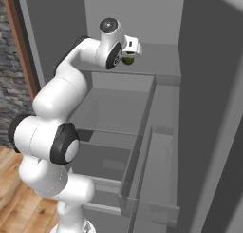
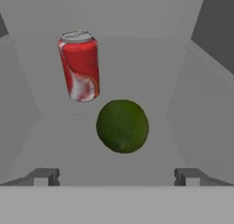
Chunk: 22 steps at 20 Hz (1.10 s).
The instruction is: Pick lime from the fridge and place it on the plate on the counter.
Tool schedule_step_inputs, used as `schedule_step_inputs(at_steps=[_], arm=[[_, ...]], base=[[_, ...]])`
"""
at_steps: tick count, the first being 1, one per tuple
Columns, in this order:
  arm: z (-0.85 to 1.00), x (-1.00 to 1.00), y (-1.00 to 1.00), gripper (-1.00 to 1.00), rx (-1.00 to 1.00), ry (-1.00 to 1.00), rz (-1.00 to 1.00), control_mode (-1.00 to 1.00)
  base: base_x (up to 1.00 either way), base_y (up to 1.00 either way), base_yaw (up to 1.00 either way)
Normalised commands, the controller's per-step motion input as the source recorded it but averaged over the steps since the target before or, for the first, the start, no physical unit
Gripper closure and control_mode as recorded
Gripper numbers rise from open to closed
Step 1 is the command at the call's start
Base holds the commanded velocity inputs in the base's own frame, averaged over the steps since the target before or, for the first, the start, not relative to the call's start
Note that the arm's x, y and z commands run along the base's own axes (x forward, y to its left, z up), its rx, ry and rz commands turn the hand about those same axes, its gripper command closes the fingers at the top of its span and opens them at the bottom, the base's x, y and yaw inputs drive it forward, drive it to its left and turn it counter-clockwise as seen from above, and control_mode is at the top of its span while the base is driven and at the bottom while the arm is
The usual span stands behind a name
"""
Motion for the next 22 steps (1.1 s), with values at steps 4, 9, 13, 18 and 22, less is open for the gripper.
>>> schedule_step_inputs(at_steps=[4,9,13,18,22], arm=[[0.00,0.27,-0.04,-1.00,0.00,0.00,-0.02,-1.00],[0.00,0.24,0.00,-1.00,0.00,0.00,-0.02,-1.00],[0.00,0.22,0.00,-1.00,0.00,0.02,0.00,-1.00],[0.00,0.16,0.00,-1.00,0.00,0.05,0.00,-1.00],[0.00,0.13,0.00,-1.00,0.00,0.04,0.00,-1.00]], base=[[0.00,0.00,0.00],[0.00,0.00,0.00],[0.00,0.00,0.00],[0.00,0.00,0.00],[0.00,0.00,0.00]])
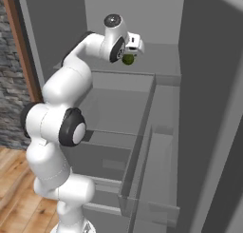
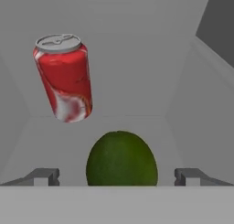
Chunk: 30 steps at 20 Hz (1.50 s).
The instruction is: Pick lime from the fridge and place it on the plate on the counter.
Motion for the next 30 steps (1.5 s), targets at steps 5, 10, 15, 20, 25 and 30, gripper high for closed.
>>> schedule_step_inputs(at_steps=[5,10,15,20,25,30], arm=[[-0.10,0.12,0.00,-1.00,0.00,0.02,0.00,-1.00],[-0.34,0.02,0.00,-1.00,-0.03,0.02,0.00,-1.00],[-0.34,0.07,-0.02,-1.00,-0.02,0.00,0.00,-1.00],[-0.32,0.15,-0.03,-1.00,-0.01,0.00,0.00,-1.00],[-0.24,0.16,-0.04,-1.00,0.00,0.00,0.00,-1.00],[-0.26,0.26,0.00,1.00,-0.03,0.03,0.00,-1.00]], base=[[0.00,0.00,0.00],[0.00,0.00,0.00],[0.00,0.00,0.00],[0.00,0.00,0.00],[0.00,0.00,0.00],[0.00,0.00,0.00]])
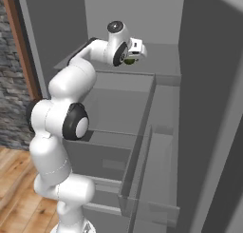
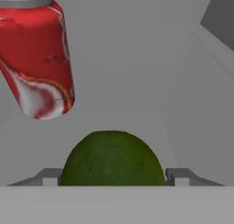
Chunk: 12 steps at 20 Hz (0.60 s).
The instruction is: Pick lime from the fridge and place it on the plate on the counter.
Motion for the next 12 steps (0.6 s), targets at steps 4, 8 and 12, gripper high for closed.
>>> schedule_step_inputs(at_steps=[4,8,12], arm=[[-0.57,0.19,0.00,1.00,-0.03,0.09,0.00,-1.00],[-0.83,0.02,0.00,1.00,-0.03,0.11,0.00,-1.00],[-0.37,-0.14,-0.14,1.00,0.00,0.01,0.00,-1.00]], base=[[0.00,0.00,0.00],[0.00,0.00,0.00],[0.00,0.00,0.00]])
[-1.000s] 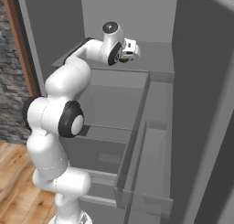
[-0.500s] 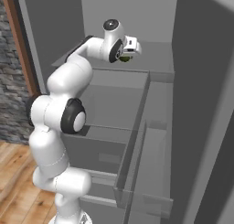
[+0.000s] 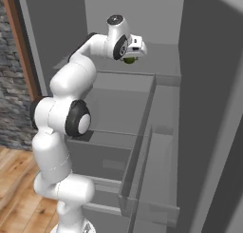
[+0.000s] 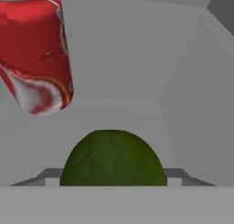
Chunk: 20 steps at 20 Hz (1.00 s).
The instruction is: Pick lime from the fridge and place it on the plate on the counter.
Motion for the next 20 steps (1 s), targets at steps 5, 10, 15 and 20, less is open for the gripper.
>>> schedule_step_inputs(at_steps=[5,10,15,20], arm=[[-0.01,-0.74,-0.08,1.00,0.04,-0.32,-0.01,-1.00],[-0.03,-0.92,-0.01,1.00,0.08,-0.36,0.00,-1.00],[0.05,-1.00,0.00,1.00,0.08,-0.04,0.00,-1.00],[0.39,-1.00,0.00,1.00,0.04,0.11,0.00,-1.00]], base=[[0.00,0.00,0.00],[0.00,0.00,0.00],[0.00,0.00,0.00],[0.00,0.00,0.00]])
